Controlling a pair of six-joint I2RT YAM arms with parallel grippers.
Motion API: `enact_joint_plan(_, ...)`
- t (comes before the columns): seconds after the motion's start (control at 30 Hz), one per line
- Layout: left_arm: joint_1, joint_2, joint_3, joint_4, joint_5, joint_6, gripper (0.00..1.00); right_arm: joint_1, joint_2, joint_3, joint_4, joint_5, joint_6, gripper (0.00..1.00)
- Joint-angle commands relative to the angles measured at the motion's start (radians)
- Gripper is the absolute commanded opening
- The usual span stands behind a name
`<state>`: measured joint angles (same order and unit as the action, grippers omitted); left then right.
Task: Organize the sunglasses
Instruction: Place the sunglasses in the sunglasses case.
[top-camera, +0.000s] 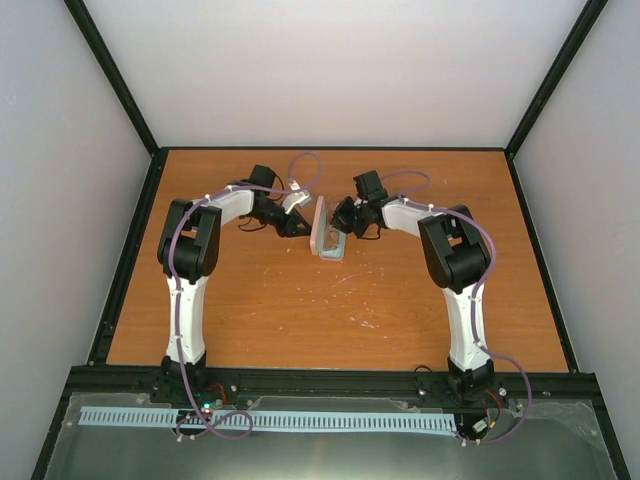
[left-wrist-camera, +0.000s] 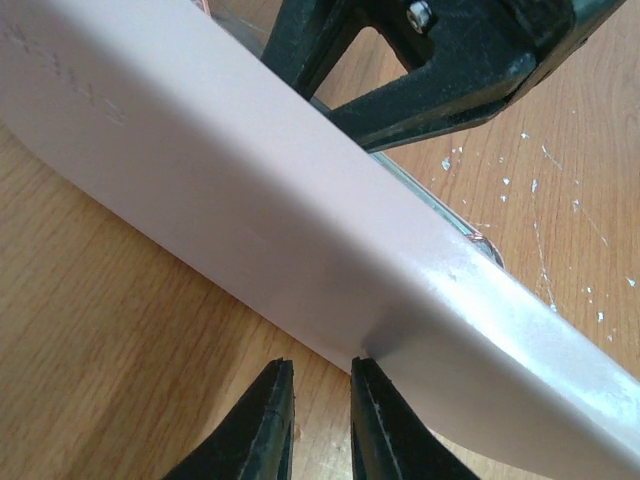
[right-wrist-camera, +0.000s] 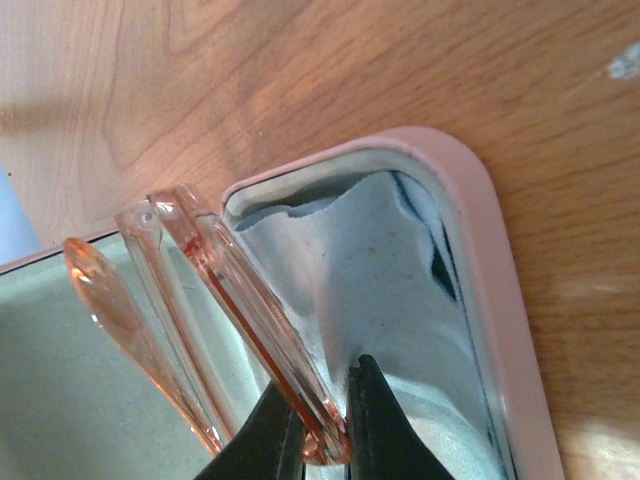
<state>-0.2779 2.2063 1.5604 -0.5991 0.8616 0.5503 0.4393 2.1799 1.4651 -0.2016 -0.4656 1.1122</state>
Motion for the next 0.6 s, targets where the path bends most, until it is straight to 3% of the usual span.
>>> enact_joint_plan(0.0,-0.005,-0.033,0.0,0.01,0.024,0.001,0.18,0.002,0.027,0.001,0.016,0.027,0.0,0.03)
enact_joint_plan(0.3,-0.005,-0.029,0.006,0.012,0.026,0.003,0.18,0.002,0.03,0.052,-0.106,0.068,-0.058,0.26)
enact_joint_plan(0.57,-0.005,-0.029,0.006,0.014,0.028,0.004,0.18,0.003,-0.017,0.084,-0.194,0.135,-0.11,0.29)
